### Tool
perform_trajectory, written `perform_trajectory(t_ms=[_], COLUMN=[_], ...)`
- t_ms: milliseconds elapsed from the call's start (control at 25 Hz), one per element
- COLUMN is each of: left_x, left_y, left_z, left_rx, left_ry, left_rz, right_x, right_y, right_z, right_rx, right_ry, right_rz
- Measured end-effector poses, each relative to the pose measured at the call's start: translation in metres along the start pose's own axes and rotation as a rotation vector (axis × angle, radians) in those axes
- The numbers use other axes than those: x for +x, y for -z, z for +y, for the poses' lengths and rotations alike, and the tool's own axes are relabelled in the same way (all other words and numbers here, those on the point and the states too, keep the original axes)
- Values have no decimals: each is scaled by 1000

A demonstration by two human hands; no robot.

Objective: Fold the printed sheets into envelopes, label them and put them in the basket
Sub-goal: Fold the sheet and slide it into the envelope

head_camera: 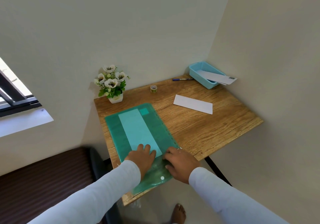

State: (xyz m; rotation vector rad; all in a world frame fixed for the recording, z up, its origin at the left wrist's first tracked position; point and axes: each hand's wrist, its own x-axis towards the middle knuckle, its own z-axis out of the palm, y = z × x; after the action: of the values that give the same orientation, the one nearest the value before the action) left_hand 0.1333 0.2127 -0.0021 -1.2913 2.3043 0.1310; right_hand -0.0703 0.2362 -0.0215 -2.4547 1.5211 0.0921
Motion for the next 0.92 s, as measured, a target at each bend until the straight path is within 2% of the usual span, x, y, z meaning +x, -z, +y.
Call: perform_trajectory(t_ms=[160,480,680,920], left_x=[2,9,12,11], left_y=[-6,-8,-13,-13], left_z=[10,-36,-43,-45], left_rx=[-12,-435,-573,-623], left_ry=[41,68,128,119], left_rz=[90,247,269,270], right_x=[-3,8,37,50], right_y=[2,-7,0,12], right_z=[-4,-29,-39,-47], right_rx=[-31,-135,-222,-446], right_ry=[0,125,75,235], right_rz=[-12,46,-13,-60])
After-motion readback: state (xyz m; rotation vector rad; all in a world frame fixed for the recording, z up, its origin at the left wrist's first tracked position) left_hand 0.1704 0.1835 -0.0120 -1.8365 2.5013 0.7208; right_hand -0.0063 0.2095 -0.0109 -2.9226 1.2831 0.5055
